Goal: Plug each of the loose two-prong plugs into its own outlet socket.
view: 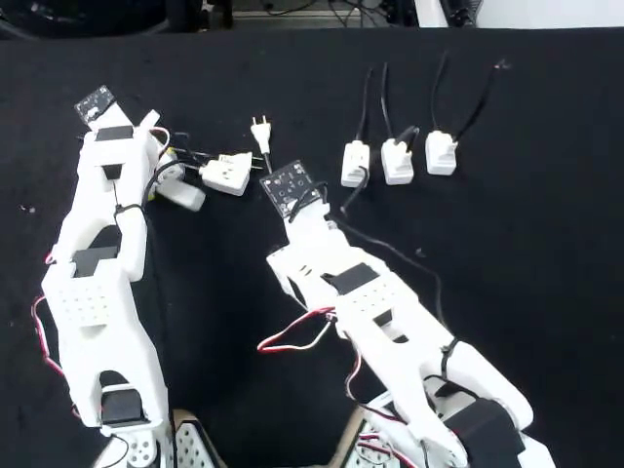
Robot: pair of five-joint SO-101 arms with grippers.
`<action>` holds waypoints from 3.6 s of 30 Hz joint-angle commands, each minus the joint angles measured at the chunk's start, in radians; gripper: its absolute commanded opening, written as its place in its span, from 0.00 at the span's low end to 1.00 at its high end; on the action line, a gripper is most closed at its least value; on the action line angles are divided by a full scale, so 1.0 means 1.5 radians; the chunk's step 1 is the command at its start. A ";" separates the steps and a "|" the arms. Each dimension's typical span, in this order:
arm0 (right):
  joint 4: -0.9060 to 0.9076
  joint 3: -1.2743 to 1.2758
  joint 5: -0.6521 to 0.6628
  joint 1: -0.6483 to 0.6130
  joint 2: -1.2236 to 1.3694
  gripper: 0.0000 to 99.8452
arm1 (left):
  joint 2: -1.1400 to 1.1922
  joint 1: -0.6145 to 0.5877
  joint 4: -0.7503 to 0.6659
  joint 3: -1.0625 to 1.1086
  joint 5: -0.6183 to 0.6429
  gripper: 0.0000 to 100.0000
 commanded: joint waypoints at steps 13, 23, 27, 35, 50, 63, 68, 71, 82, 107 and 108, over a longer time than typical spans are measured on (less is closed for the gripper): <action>-0.018 -0.010 -0.004 0.012 0.003 0.30 | -0.009 0.010 0.394 -0.189 -0.075 0.03; -0.018 -0.010 -0.004 0.012 0.003 0.30 | -0.007 0.032 0.458 -0.167 -0.263 0.03; -0.018 -0.010 -0.004 0.012 0.004 0.30 | -0.016 0.030 0.444 -0.176 -0.341 0.03; -0.018 -0.010 -0.004 0.012 0.004 0.30 | -0.065 0.033 0.472 -0.182 -0.403 0.16; -0.014 -0.008 -0.002 0.012 0.001 0.30 | -0.224 -0.029 0.471 -0.072 -0.407 0.25; -0.013 -0.006 -0.004 0.011 0.001 0.30 | -0.231 -0.117 0.322 0.126 -0.409 0.25; -0.013 -0.008 -0.004 0.011 -0.001 0.30 | -0.232 -0.104 0.230 0.226 -0.485 0.25; -0.013 -0.009 -0.004 0.011 -0.001 0.30 | -0.237 -0.101 0.187 0.267 -0.500 0.25; -0.013 -0.010 -0.004 0.004 -0.001 0.30 | -0.238 -0.008 0.114 0.332 -0.487 0.25; -0.016 -0.010 -0.004 -0.005 -0.001 0.30 | -0.351 0.093 0.331 0.101 -0.393 0.25; -0.016 -0.010 -0.004 -0.005 -0.001 0.30 | -0.361 0.078 0.332 0.102 -0.394 0.25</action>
